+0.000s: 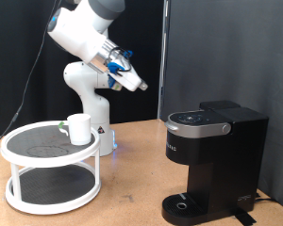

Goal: Make a cup of coffee with the keurig machine

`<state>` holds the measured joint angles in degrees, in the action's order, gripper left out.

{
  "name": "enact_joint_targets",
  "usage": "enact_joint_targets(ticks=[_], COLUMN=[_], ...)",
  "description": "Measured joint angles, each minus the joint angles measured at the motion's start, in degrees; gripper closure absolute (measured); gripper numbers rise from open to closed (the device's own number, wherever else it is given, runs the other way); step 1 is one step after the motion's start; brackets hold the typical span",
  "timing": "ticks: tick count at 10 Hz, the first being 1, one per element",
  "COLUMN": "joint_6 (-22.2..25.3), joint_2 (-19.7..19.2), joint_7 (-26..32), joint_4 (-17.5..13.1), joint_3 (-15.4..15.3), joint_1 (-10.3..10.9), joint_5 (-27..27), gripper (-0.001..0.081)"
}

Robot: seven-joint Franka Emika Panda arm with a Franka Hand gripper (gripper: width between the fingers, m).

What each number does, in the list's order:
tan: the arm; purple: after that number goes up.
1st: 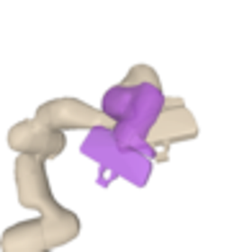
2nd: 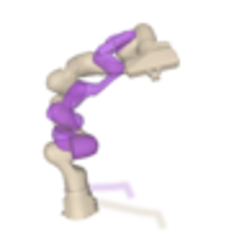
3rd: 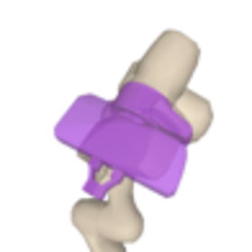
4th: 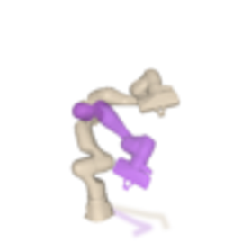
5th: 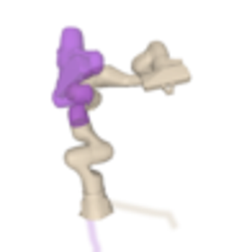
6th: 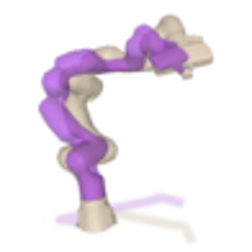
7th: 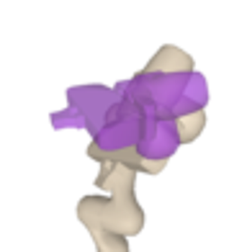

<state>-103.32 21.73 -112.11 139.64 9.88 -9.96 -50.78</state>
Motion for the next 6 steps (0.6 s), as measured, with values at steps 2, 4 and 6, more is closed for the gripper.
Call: enact_joint_targets(ticks=[2, 4, 6], joint_6=[-0.11, 0.26, 5.41], joint_2=[1.91, 2.11, 3.01], joint_7=[1.15, 1.67, 2.75], joint_4=[1.64, 1.93, 1.95], joint_3=[0.46, 0.84, 3.65], joint_1=[-0.6, -0.97, -2.51], joint_5=[0.02, 1.16, 3.62], gripper=[0.0806, 0.0806, 0.0806])
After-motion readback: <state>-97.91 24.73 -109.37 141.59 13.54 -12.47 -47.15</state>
